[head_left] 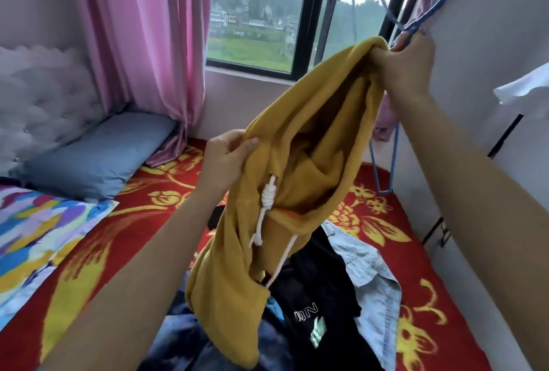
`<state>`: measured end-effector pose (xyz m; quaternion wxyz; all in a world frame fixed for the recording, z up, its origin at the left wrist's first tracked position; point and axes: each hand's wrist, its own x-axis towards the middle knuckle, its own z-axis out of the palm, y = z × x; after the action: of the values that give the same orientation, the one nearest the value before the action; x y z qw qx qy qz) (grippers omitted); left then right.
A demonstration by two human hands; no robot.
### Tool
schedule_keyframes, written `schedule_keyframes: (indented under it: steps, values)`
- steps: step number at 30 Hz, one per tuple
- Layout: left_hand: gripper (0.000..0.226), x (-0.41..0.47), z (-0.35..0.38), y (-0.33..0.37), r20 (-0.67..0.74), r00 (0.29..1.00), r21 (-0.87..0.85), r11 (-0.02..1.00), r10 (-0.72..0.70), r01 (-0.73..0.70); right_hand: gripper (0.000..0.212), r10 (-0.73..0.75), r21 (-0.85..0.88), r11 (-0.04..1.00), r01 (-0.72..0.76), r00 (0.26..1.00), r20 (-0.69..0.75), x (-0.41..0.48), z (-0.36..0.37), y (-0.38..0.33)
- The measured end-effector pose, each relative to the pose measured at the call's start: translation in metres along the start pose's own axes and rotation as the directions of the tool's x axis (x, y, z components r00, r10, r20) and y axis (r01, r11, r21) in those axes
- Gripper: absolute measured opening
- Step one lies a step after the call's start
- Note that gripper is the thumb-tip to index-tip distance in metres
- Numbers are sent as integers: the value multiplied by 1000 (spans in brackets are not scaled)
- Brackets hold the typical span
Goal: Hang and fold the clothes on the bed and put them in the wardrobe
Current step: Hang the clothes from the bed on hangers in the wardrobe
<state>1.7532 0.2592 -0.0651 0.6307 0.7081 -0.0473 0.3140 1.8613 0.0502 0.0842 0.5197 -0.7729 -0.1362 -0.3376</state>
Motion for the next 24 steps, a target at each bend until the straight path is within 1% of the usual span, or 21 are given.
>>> schedule_keyframes:
  steps: [2,5,8,10,12,14,17,20,22,24]
  values:
    - [12,3,-4,11,84,996,-7,1000,-11,11,34,-9,1,1000,9,1000,4,4,-1,4]
    - [7,-5,-12,-1,161,981,22,994,-106,104,36,15,32,999,-17,998,65,-6,6,21]
    - [8,-30,-24,-38,206,945,130,965,-252,229,38,86,-36,996,-81,978,189,-34,24,55]
    - [11,-53,-31,-69,196,910,201,923,-366,328,39,169,-124,983,-138,940,296,-60,43,83]
    - [13,-76,-38,-98,127,869,205,870,-478,449,39,251,-229,958,-176,897,364,-89,62,110]
    - [14,-98,-44,-119,42,829,213,815,-558,538,38,338,-332,921,-202,839,427,-120,77,133]
    - [16,-121,-55,-139,-107,771,155,755,-628,637,39,455,-434,871,-229,710,538,-166,91,158]
    - [22,-137,-63,-153,-271,704,175,686,-657,707,42,522,-478,842,-249,600,607,-214,101,176]
    - [27,-150,-67,-162,-369,633,168,622,-680,765,39,560,-481,825,-295,538,630,-252,108,184]
    - [31,-162,-72,-168,-433,559,127,566,-707,814,34,582,-463,813,-352,492,648,-289,112,187]
